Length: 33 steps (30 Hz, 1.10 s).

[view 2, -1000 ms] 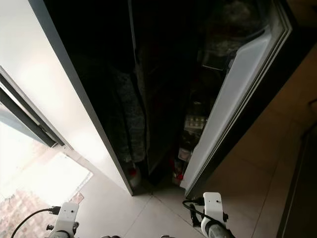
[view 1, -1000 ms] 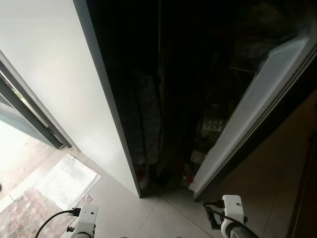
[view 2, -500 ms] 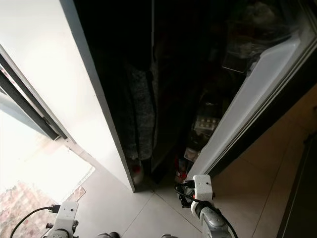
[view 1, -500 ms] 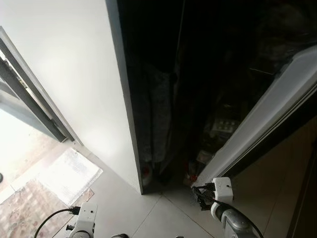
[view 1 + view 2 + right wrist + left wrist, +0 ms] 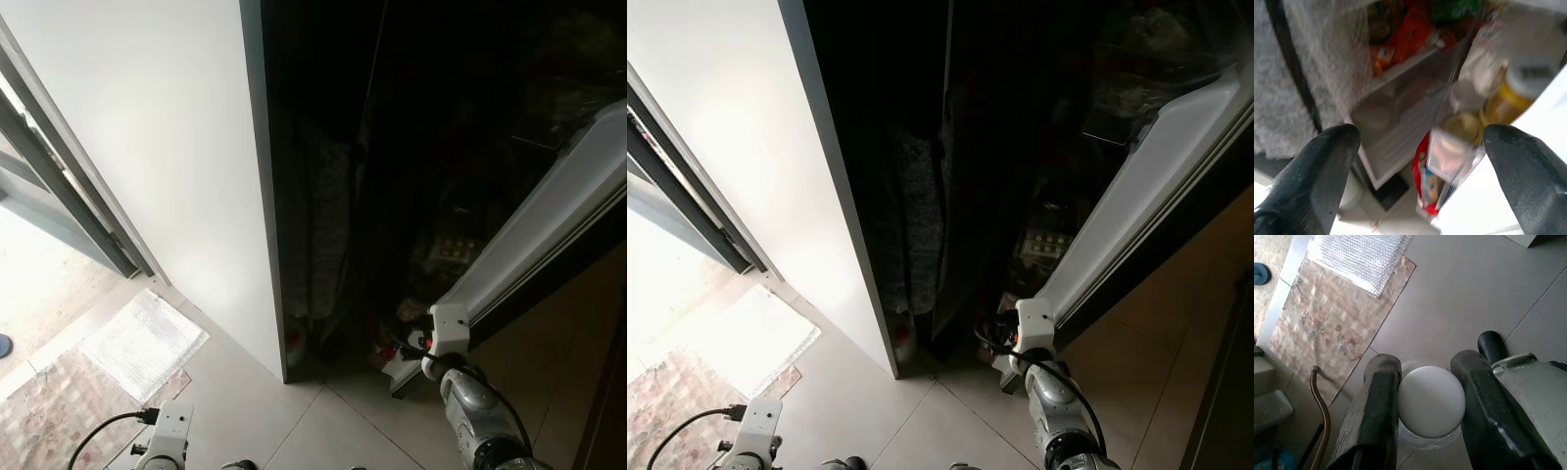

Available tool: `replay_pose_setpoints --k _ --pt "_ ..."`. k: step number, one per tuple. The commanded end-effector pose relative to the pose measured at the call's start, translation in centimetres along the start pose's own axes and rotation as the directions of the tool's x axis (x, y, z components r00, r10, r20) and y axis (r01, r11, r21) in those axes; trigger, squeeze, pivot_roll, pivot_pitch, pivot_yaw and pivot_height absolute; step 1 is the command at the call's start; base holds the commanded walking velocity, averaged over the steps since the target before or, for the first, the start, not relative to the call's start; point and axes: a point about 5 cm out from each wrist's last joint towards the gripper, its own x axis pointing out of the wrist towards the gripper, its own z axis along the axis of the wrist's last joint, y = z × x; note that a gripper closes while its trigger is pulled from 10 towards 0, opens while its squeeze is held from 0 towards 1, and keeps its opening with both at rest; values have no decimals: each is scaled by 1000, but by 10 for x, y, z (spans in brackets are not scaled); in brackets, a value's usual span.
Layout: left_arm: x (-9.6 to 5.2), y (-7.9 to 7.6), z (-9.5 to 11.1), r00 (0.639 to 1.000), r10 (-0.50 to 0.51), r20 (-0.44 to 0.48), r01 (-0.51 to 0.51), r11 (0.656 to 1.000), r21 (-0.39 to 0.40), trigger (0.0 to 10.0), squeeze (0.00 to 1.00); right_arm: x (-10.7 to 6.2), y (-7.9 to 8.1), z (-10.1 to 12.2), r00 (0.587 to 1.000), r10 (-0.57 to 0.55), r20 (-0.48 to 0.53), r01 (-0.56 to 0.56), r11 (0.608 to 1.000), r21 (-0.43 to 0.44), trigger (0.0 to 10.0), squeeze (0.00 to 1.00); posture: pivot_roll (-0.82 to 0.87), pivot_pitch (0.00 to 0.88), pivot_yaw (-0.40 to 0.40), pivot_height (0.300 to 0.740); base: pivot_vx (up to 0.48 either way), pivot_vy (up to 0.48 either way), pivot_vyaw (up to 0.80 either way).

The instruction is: Restocking fridge

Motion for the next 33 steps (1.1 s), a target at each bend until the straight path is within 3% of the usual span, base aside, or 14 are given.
replay_pose_setpoints --k 1,7,16,33 --pt "-2 -1 -9 1000 3 -25 -3 1000 10 10000 0 1 -2 4 1000 -13 23 13 1000 3 10000 0 -122 176 -36 740 0 0 0" --pt "-2 -1 -9 1000 7 -24 -6 1000 10 10000 0 3 -4 10 997 -45 55 45 999 -10 10000 0 -121 178 -37 740 0 0 0" --pt "-2 -1 -9 1000 9 -23 -9 1000 9 10000 0 -1 -25 14 982 -179 67 180 983 -24 10000 0 -122 176 -40 740 0 0 0" --pt "-2 -1 -8 1000 7 -20 -7 1000 16 10000 0 -11 -47 8 957 -286 54 288 957 -39 10000 0 -123 169 -39 740 0 0 0"
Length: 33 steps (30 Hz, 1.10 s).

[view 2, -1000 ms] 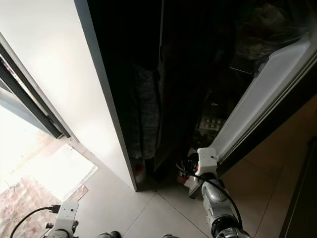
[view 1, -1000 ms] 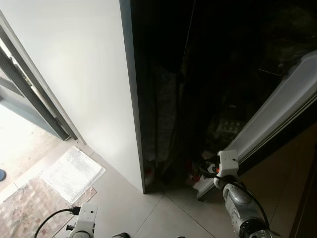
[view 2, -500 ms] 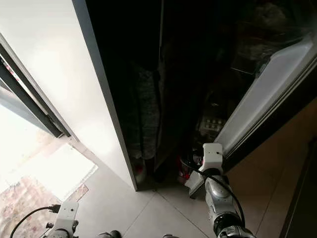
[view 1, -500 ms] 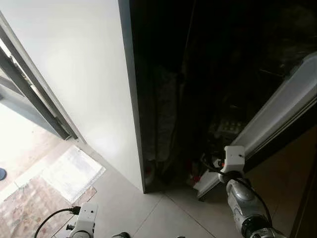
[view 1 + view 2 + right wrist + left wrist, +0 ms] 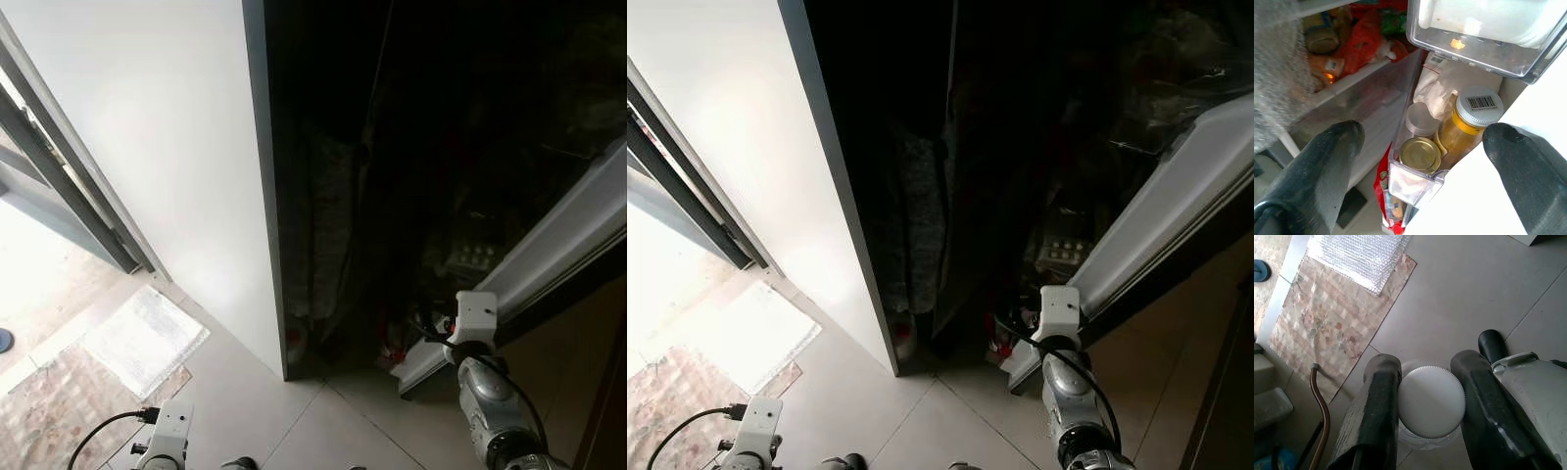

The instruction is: Restocking fridge

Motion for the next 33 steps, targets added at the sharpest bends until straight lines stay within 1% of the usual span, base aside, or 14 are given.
replay_pose_setpoints --k 1,6,13,14,15,16,17,18,22,23,25,30,32,33 --pt "-2 -1 -9 1000 4 -24 -3 1000 13 10000 0 -2 -16 0 998 -67 5 67 998 4 10000 0 -123 169 -39 740 0 0 0" --pt "-2 -1 -9 1000 4 -24 -3 1000 12 10000 0 -5 -20 -5 995 -96 -15 96 995 5 10000 0 -123 170 -40 740 0 0 0" --pt "-2 -2 -9 1000 4 -25 -4 1000 10 10000 0 -16 -35 -23 984 -155 -90 153 988 -28 10000 0 -122 169 -41 740 0 0 0" --pt "-2 -2 -9 1000 5 -25 -4 1000 10 10000 0 -21 -42 -29 978 -174 -114 170 985 -42 10000 0 -124 168 -42 740 0 0 0" --pt "-2 -2 -9 1000 5 -25 -4 1000 10 10000 0 -21 -42 -29 978 -174 -114 170 985 -42 10000 0 -124 168 -42 740 0 0 0" --pt "-2 -2 -8 1000 5 -25 -5 1000 10 10000 0 -27 -50 -35 970 -197 -140 191 980 -58 10000 0 -124 167 -42 740 0 0 0" --pt "-2 -2 -9 1000 5 -24 -5 1000 11 10000 0 -37 -66 -46 951 -247 -184 236 969 -79 10000 0 -125 167 -42 740 0 0 0" --pt "-2 -2 -9 1000 5 -24 -5 1000 11 10000 0 -41 -71 -49 944 -264 -196 252 964 -84 10000 0 -125 166 -42 740 0 0 0" --pt "-2 -2 -9 1000 5 -24 -4 1000 11 10000 0 -44 -76 -51 937 -283 -207 270 959 -89 10000 0 -125 166 -42 740 0 0 0" --pt "-2 -2 -9 1000 5 -23 -4 1000 12 10000 0 -52 -87 -57 919 -319 -231 302 948 -103 10000 0 -127 166 -41 740 0 0 0" --pt "-2 -1 -9 1000 4 -23 -4 1000 13 10000 0 -59 -96 -62 901 -351 -256 330 936 -122 10000 0 -126 166 -40 740 0 0 0" --pt "-2 -1 -8 1000 7 -22 -7 1000 14 10000 0 -74 -114 -73 841 -434 -323 401 901 -166 10000 0 -125 164 -41 740 0 0 0" --pt "-2 -1 -8 1000 7 -22 -7 1000 14 10000 0 -77 -117 -75 829 -448 -335 413 894 -173 10000 0 -122 164 -41 740 0 0 0" --pt "-2 -1 -8 1000 8 -22 -8 1000 13 10000 0 -83 -123 -79 801 -483 -354 444 876 -191 10000 0 -122 164 -41 740 0 0 0"
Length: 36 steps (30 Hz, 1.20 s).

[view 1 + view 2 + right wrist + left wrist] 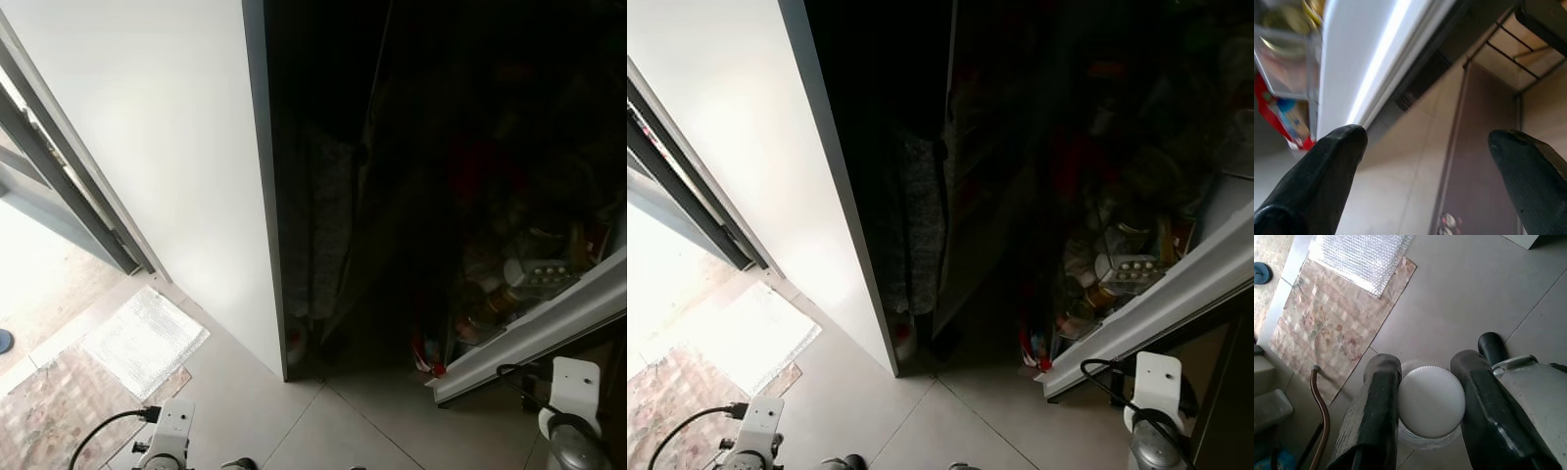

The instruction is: Restocking fridge

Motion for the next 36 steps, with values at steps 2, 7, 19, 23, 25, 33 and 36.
replay_pose_setpoints --k 2,7,19,23,25,33,36 --pt "-2 0 -10 1000 7 -28 -7 1000 13 10000 0 -5 -22 -19 992 -96 -86 96 995 5 10000 0 -120 165 -40 740 0 0 0" --pt "-2 0 -10 1000 8 -28 -7 1000 16 10000 0 -10 -39 -29 971 -202 -131 197 979 -46 10000 0 -125 170 -38 740 0 0 0" --pt "-2 1 -9 1000 5 -28 -4 1000 20 10000 0 -9 42 -6 977 211 -19 -210 977 44 10000 0 -124 172 -34 740 0 0 0" --pt "-2 1 -9 1000 5 -28 -4 1000 20 10000 0 -9 42 -6 977 214 -20 -213 976 46 10000 0 -124 172 -34 740 0 0 0" --pt "-2 1 -9 1000 5 -28 -4 1000 20 10000 0 -9 42 -6 975 221 -20 -220 974 49 10000 0 -124 172 -34 740 0 0 0" --pt "-2 0 -10 1000 10 -28 -9 1000 16 10000 0 -2 97 97 834 416 364 -464 884 52 10000 0 -128 174 -38 740 0 0 0" --pt "-2 0 -10 1000 8 -28 -8 1000 18 10000 0 -6 107 109 785 470 403 -520 854 17 10000 0 -130 173 -38 740 0 0 0"
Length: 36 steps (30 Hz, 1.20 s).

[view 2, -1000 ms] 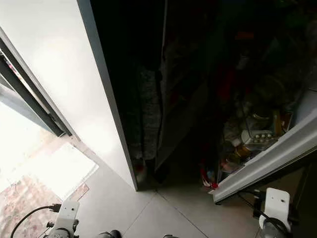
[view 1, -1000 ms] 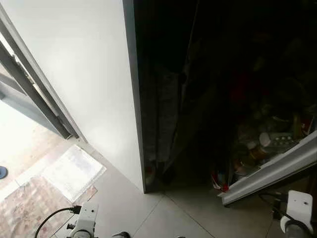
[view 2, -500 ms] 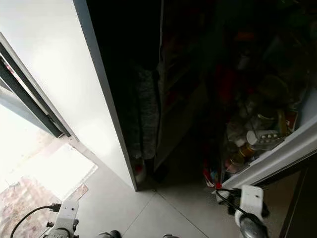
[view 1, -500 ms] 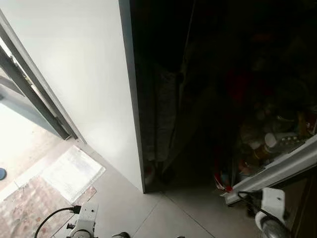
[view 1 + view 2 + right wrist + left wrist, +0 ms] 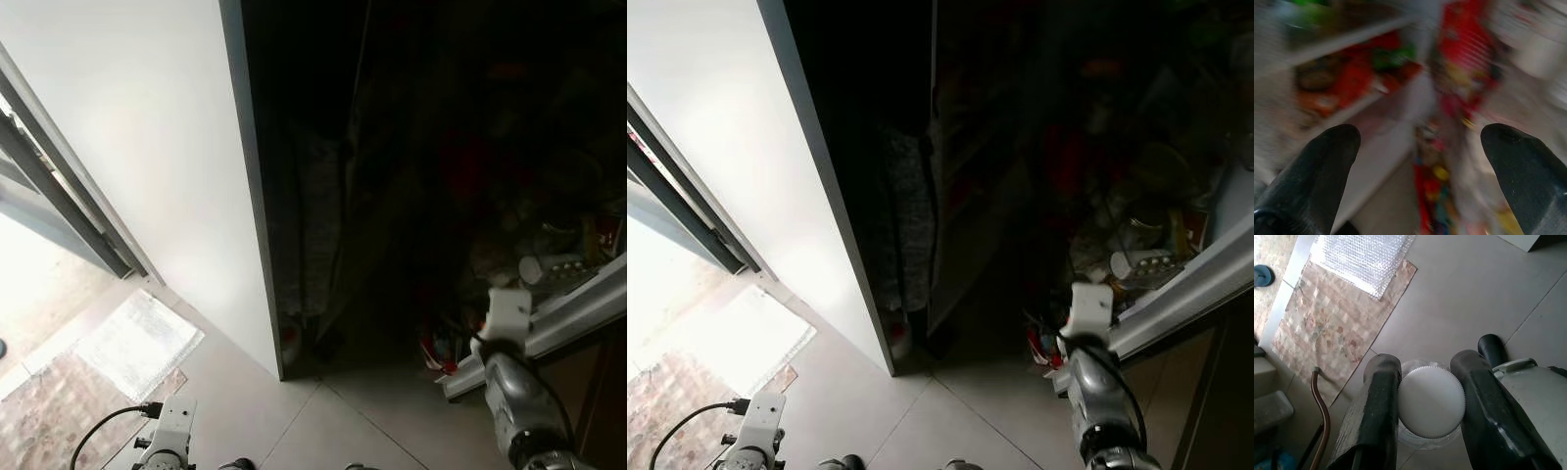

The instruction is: Restocking fridge

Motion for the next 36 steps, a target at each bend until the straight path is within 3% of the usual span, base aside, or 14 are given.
replay_pose_setpoints --k 1,8,15,28,36 --pt "-2 1 -11 999 2 -37 -1 1000 18 10000 0 -7 4 -12 999 22 -40 -21 1000 9 10000 0 -130 173 -39 740 0 0 0" --pt "-2 1 -12 999 2 -36 -1 1000 21 10000 0 -1 0 3 999 -30 38 31 999 -14 10000 0 -126 165 -37 740 0 0 0" --pt "-2 1 -12 999 2 -33 -1 1000 26 10000 0 -1 -30 19 975 -194 109 200 979 -42 10000 0 -129 158 -35 740 0 0 0" --pt "-2 2 -11 1000 -2 -30 3 999 35 10000 0 -5 -40 15 966 -245 83 250 967 -55 10000 0 -126 164 -34 740 0 0 0" --pt "-2 2 -11 1000 -4 -30 5 999 36 10000 0 -10 -56 10 950 -308 45 310 949 -63 10000 0 -129 169 -34 740 0 0 0"
